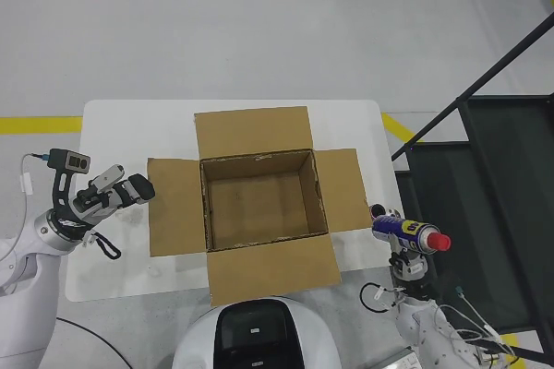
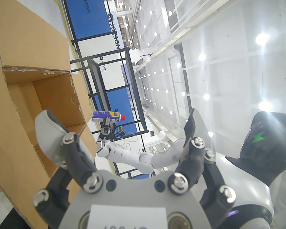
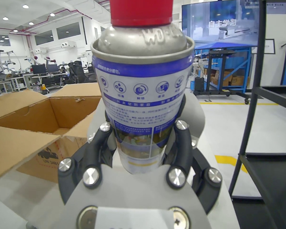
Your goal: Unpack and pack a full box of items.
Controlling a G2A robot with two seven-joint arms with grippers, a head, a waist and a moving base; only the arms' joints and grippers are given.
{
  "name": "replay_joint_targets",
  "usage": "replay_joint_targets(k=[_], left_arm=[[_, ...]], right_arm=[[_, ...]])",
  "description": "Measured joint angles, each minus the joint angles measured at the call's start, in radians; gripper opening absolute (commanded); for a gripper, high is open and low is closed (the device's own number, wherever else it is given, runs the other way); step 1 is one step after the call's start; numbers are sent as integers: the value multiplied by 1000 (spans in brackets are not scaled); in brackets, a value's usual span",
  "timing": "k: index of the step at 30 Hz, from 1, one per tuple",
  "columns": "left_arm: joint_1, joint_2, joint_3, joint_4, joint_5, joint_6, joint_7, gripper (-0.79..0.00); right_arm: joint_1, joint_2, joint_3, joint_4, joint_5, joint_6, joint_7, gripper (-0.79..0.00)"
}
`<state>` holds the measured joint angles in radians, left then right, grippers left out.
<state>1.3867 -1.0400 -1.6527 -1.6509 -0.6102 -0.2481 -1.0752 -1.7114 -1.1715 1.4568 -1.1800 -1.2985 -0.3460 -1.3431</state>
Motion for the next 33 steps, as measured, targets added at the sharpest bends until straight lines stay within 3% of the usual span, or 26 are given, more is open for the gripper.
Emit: replay_joint_targets(k=[10,16,23,33], left_arm=[[0,0,0,0,0,0,0,0],[0,0,0,0,0,0,0,0],[0,0,0,0,0,0,0,0],[0,0,0,0,0,0,0,0]], right_arm=[[-61,14,91,-309,-95,132,245,-785],[-53,8,119,-325,-59,239,386,-785],[-59,8,102,-345,-99,182,385,-785],[-35,13,36,-509,-294,135,589,-785]])
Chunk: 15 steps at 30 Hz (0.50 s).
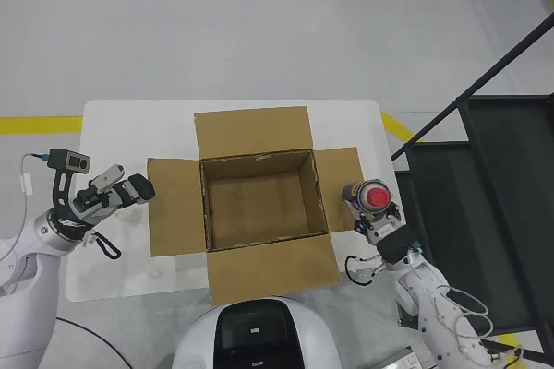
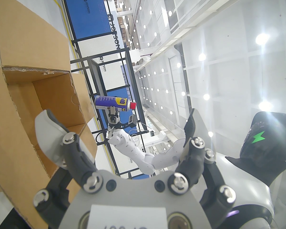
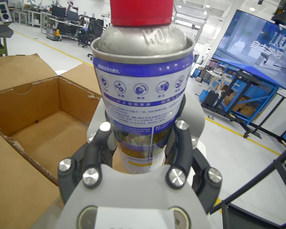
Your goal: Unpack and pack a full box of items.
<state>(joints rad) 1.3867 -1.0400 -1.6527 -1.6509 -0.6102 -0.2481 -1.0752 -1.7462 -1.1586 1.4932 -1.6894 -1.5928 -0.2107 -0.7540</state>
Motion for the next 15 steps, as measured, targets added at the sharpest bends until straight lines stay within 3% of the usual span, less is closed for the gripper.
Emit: replay_joint_targets(k=[5,15], left_arm=[[0,0,0,0,0,0,0,0],[0,0,0,0,0,0,0,0]], right_arm=[[-2,3,-36,-57,-85,-41,101,-785],[-3,3,-38,-58,-75,-47,106,-785]])
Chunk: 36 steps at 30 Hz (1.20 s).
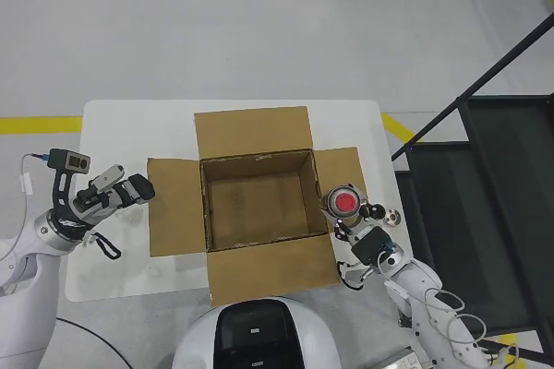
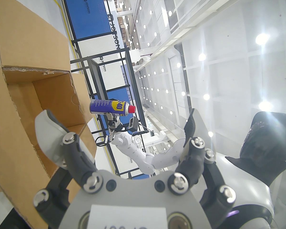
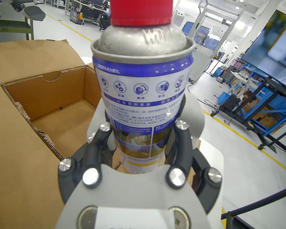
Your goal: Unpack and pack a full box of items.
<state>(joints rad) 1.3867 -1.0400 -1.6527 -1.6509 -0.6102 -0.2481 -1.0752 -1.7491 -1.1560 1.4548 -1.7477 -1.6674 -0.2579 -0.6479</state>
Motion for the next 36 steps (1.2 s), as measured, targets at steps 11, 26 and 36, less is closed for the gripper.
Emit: replay_joint_targets(k=[11,26,36], left_arm=[[0,0,0,0,0,0,0,0],[0,0,0,0,0,0,0,0],[0,0,0,0,0,0,0,0]], right_arm=[[0,0,0,0,0,0,0,-785],[220,23,33,-169,-46,-328,502,-785],[436,3,-227,-68,-120,-465,782,-785]])
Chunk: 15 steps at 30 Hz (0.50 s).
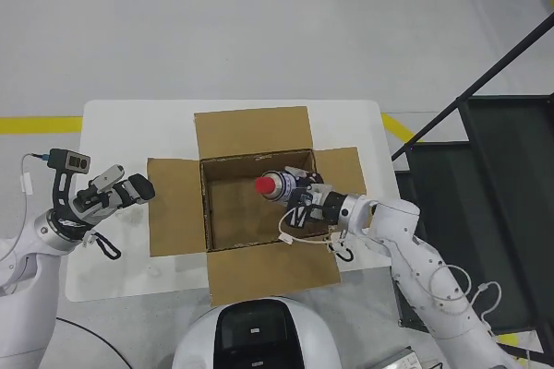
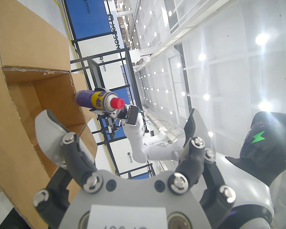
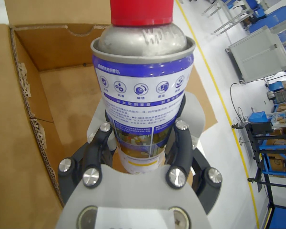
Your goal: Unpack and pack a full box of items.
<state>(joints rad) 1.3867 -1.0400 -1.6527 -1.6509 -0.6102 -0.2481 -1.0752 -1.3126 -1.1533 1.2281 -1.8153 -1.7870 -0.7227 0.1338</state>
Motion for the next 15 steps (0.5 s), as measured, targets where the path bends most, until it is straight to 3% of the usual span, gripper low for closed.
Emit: replay_joint_targets(k=[6,8,9,10,15], left_arm=[[0,0,0,0,0,0,0,0],[0,0,0,0,0,0,0,0],[0,0,0,0,0,0,0,0],[0,0,0,0,0,0,0,0],[0,0,0,0,0,0,0,0]], right_arm=[[93,-23,-125,112,-18,37,96,-763],[121,-30,-152,146,-19,47,132,-406],[133,-34,-163,160,-17,51,147,-126],[148,-38,-176,178,-14,54,167,0],[200,-51,-217,226,-2,60,201,0]])
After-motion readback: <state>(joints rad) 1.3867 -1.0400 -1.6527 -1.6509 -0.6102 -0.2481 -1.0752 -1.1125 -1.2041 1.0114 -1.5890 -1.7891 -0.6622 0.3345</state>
